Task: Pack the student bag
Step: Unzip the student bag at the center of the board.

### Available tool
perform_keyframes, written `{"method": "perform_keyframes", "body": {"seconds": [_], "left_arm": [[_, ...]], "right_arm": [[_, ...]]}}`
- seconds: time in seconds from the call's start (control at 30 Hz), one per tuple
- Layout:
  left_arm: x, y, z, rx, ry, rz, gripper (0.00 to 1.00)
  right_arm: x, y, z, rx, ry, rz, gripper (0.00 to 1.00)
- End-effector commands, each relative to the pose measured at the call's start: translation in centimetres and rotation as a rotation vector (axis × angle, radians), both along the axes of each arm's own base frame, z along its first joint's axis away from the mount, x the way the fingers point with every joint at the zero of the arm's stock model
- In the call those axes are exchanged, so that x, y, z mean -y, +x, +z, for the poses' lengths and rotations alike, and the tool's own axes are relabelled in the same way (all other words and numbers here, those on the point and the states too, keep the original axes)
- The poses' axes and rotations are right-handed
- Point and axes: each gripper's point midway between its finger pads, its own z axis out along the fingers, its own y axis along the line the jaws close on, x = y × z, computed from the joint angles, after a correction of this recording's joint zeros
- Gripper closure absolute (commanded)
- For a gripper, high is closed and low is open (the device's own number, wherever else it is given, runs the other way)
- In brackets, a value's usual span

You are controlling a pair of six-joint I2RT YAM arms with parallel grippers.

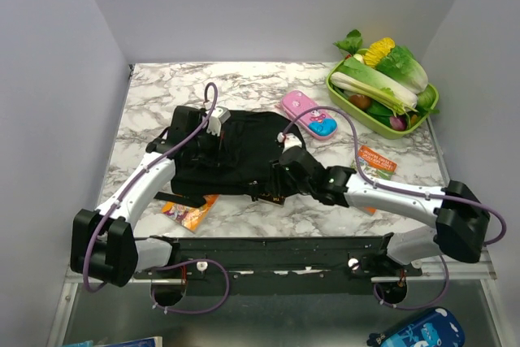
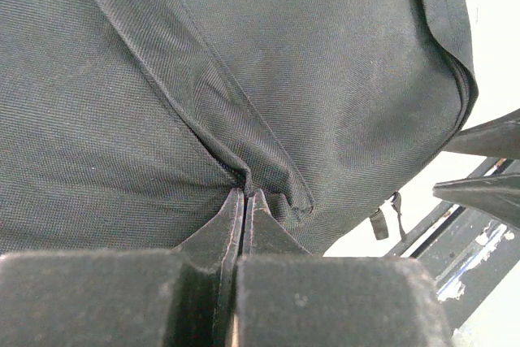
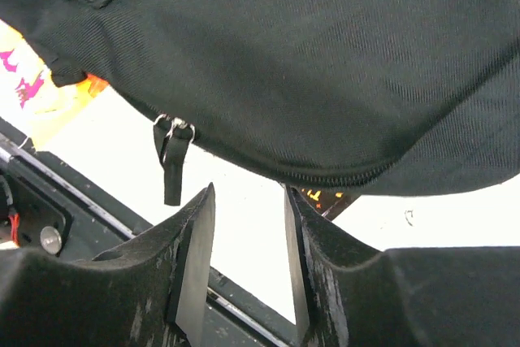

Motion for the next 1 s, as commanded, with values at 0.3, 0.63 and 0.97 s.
{"method": "perform_keyframes", "body": {"seconds": [0.3, 0.63, 0.97], "left_arm": [[1.4, 0.0, 0.4, -0.003, -0.058, -0.021, 1.00], [1.1, 0.1, 0.4, 0.007, -0.043, -0.012, 1.00], [1.0, 0.0, 0.5, 0.011, -0.041, -0.015, 1.00]], "right_arm": [[-3.0, -1.0, 2.2, 0.137, 0.211, 0.110, 0.38], [-3.3, -0.4, 0.1, 0.188, 0.087, 0.053, 0.41], [-2.5, 0.3, -0.6, 0.248, 0.033, -0.045, 0.54]]}}
